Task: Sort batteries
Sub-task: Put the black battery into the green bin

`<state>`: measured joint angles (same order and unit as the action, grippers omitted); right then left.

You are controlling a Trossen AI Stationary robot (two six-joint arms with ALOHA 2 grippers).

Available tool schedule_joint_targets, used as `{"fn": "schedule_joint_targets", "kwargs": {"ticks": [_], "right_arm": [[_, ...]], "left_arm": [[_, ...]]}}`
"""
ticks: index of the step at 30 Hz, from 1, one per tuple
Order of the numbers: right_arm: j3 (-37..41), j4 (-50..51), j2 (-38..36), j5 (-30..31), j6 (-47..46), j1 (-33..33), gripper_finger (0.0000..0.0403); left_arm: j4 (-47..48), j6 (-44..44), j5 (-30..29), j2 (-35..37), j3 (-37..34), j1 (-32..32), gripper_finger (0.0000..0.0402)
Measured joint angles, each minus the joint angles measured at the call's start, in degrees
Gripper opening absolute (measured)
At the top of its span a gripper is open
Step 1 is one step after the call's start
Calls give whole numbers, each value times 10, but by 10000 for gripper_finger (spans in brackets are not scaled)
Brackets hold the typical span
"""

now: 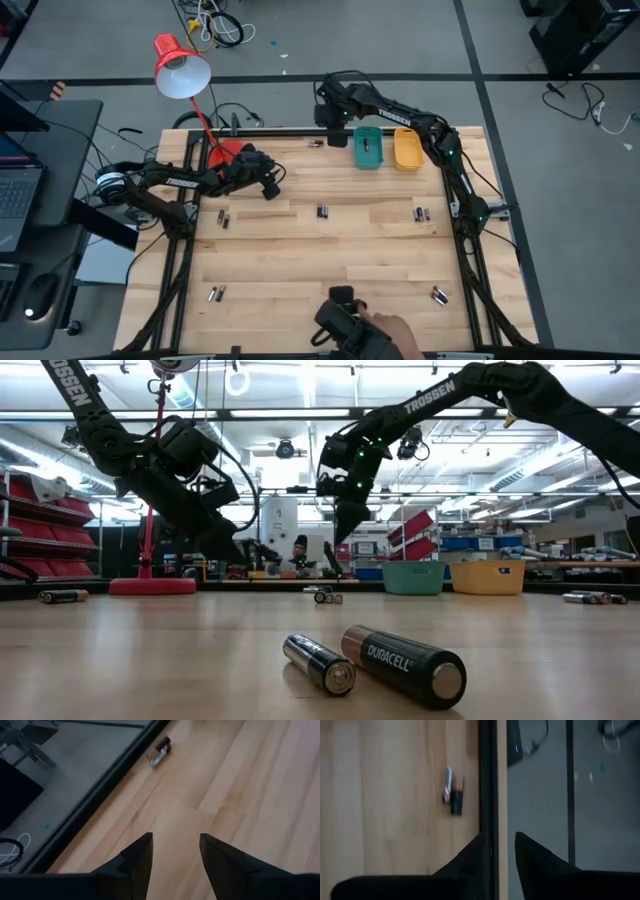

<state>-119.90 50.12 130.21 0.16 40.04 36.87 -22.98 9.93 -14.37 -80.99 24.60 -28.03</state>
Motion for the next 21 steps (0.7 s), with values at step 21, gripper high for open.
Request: {"fn": "schedule_joint_targets", "kwargs": {"ticks": [21], "right_arm": [[7, -92, 47, -85, -62, -7, 95]], "left_arm": [[5, -27, 5, 0, 0, 3, 179]]}}
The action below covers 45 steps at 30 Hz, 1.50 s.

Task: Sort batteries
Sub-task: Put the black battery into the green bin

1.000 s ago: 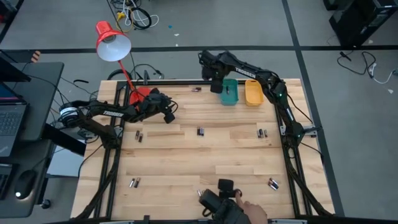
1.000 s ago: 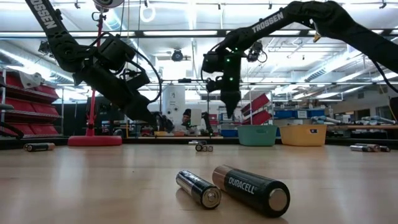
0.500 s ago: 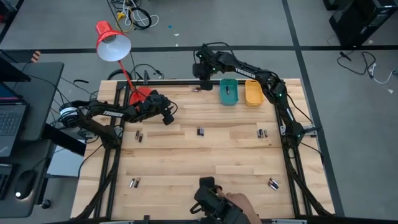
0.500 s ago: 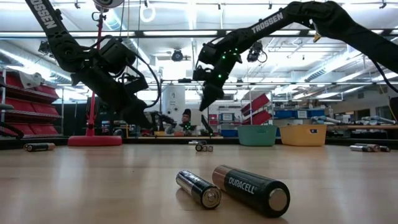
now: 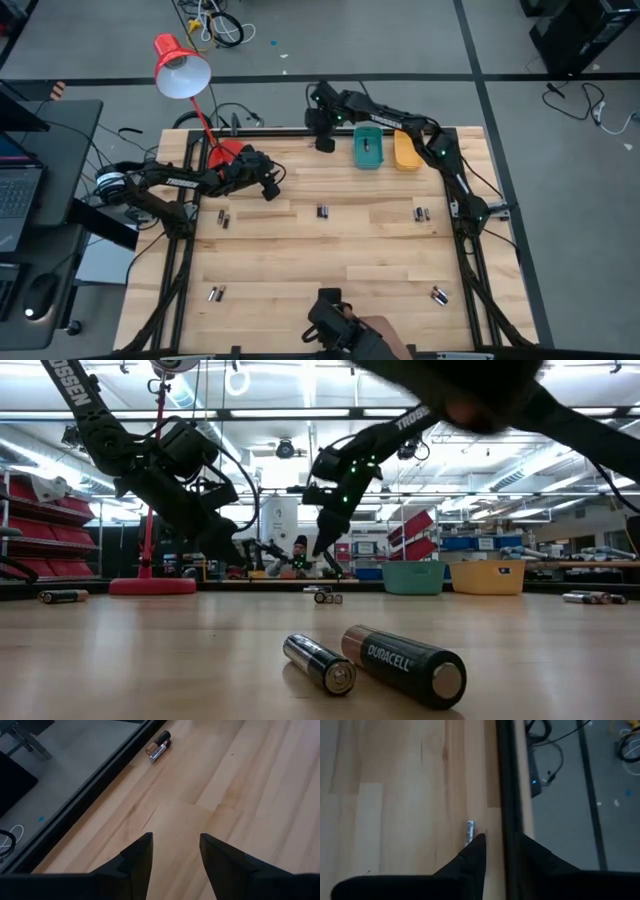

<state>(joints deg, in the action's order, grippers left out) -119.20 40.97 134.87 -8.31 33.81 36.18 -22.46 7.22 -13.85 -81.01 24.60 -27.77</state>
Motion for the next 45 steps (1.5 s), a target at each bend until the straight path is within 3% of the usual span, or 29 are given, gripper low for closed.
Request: {"fn": "schedule_joint_targets", "kwargs": {"ticks": [8, 17, 45], "right_arm": [[8, 25, 10, 9, -4, 11, 121], [12, 35, 24, -38, 1, 18, 117], [12, 24, 58, -44, 43, 28, 116]], "left_arm": [[6, 0, 10, 0, 0, 4, 179], [-5, 1, 10, 0, 0, 4, 179], [-69, 0, 36, 0, 0, 5, 179]]}}
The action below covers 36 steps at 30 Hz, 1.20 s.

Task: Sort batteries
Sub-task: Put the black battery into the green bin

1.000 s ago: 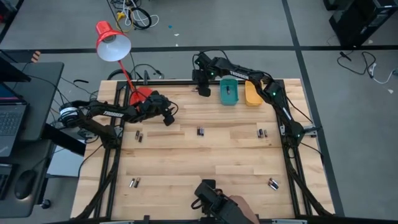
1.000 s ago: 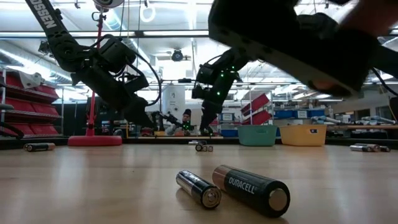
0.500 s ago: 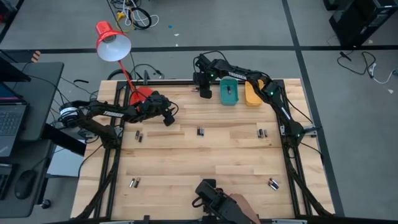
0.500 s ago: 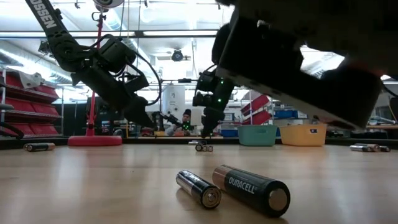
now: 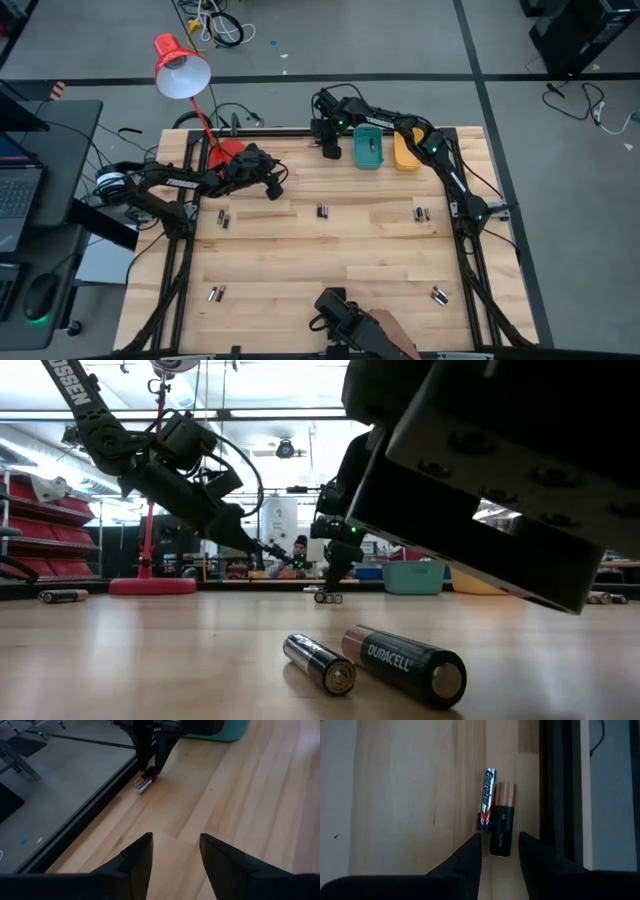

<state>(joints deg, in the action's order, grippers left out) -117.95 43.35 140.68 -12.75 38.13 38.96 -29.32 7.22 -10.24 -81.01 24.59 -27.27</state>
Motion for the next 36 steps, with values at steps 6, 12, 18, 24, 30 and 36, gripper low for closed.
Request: {"fn": "schedule_joint_targets", "kwargs": {"ticks": [6, 12, 18, 24, 30, 36], "right_arm": [[0, 0, 0, -4, 0, 2, 96], [0, 0, 0, -4, 0, 2, 58], [0, 2, 0, -5, -4, 2, 51], [-1, 36, -2, 5, -5, 2, 56], [-3, 92, -4, 45, -4, 3, 56], [-2, 96, -4, 49, 0, 4, 56]], "left_arm": [[-3, 0, 0, 0, 0, 0, 179], [-9, 0, 0, 0, 0, 0, 179], [-9, 0, 0, 0, 0, 0, 179], [-8, -2, 0, 0, 0, 0, 179], [-7, -2, 0, 0, 0, 0, 179], [-7, -2, 0, 0, 0, 0, 179]]}}
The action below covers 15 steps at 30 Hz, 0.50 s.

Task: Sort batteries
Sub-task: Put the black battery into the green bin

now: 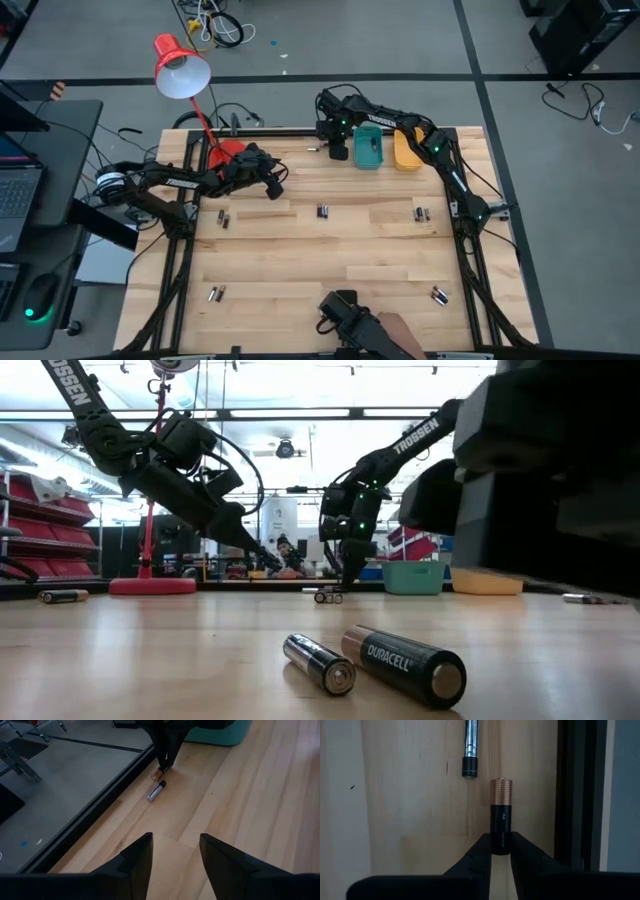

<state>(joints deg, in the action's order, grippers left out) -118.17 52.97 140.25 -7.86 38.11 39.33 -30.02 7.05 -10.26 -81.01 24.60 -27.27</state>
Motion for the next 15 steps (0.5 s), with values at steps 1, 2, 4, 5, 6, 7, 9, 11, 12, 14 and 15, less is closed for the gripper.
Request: {"fn": "schedule_joint_targets", "kwargs": {"ticks": [1, 2, 4, 5, 6, 7, 9, 11, 12, 14, 15], "right_arm": [[0, 0, 0, 0, 0, 0, 57], [0, -1, 0, 0, 0, 0, 57], [1, -4, 1, 1, 0, 1, 59], [1, -5, 2, 1, 0, 1, 60], [1, -7, 2, 1, -3, 1, 62], [1, -8, 3, 0, -6, 1, 63], [2, -7, 3, -4, -8, 1, 66], [8, -12, 2, -3, -8, 1, 64], [11, -13, 2, -3, -8, 1, 60], [21, -17, 0, -4, -8, 1, 45], [25, -18, 0, -4, -8, 1, 35]], "left_arm": [[0, 0, 0, 0, 0, 0, 179], [1, 0, 0, 0, 0, 0, 179], [2, -1, 0, 0, 0, 0, 179], [2, -2, 0, 0, 0, 0, 179], [2, -2, 0, 0, 0, 0, 179], [2, -2, 0, 0, 0, 0, 179], [2, -2, 0, 0, 0, 0, 179], [2, -2, 0, 0, 0, 0, 179], [2, -2, 0, 0, 0, 0, 179], [2, -3, 0, 0, 0, 0, 179], [2, -3, 0, 0, 0, 0, 179]]}}
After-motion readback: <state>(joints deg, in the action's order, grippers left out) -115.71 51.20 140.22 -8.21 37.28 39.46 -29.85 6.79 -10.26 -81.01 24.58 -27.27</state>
